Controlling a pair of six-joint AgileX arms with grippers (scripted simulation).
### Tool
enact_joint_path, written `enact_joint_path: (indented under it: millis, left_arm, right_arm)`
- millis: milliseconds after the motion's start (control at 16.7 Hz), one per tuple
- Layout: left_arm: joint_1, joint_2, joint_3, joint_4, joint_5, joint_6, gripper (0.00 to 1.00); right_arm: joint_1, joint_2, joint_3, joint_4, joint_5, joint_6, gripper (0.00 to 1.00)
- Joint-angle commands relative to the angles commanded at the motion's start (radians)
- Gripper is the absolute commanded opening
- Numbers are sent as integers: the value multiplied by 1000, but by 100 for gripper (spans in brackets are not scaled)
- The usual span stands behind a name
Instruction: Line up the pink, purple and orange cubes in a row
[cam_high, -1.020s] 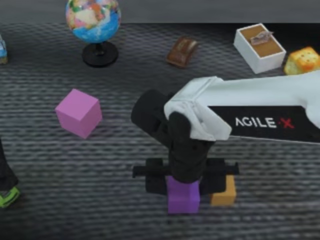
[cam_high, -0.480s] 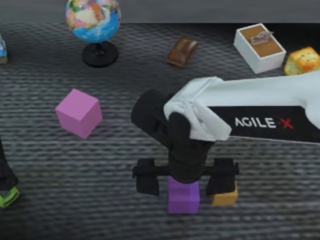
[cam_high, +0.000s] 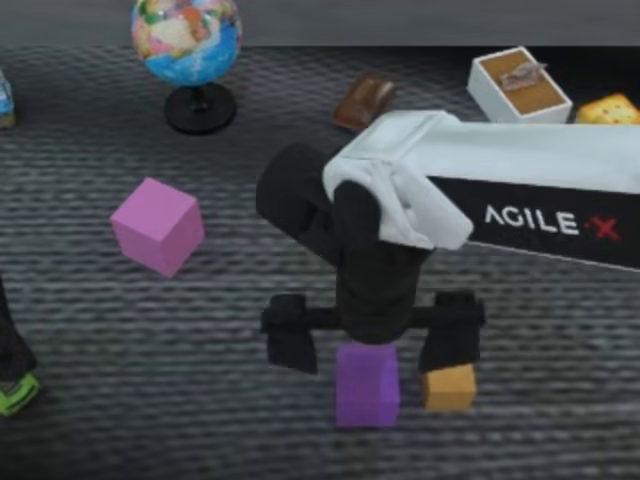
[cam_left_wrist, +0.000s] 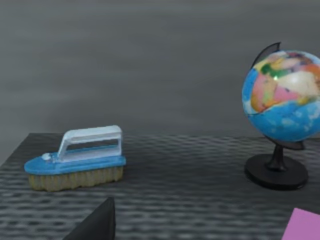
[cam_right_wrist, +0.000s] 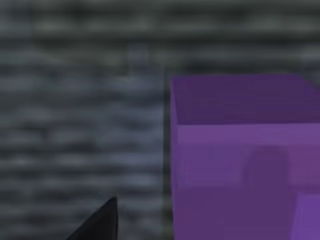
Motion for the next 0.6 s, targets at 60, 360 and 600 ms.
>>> enact_joint_path:
  millis: [60,360,600]
  left_arm:
    - [0,0,0,0,0,0,100]
    - [0,0,0,0,0,0,100]
    - [-6,29,29,-21,2,4,100]
  right_arm:
    - [2,-13,22,-38,0,-1,100]
    - [5,-41,61,-93,-1,-4,100]
    - [-13,-67,37,-72,10,-22,100]
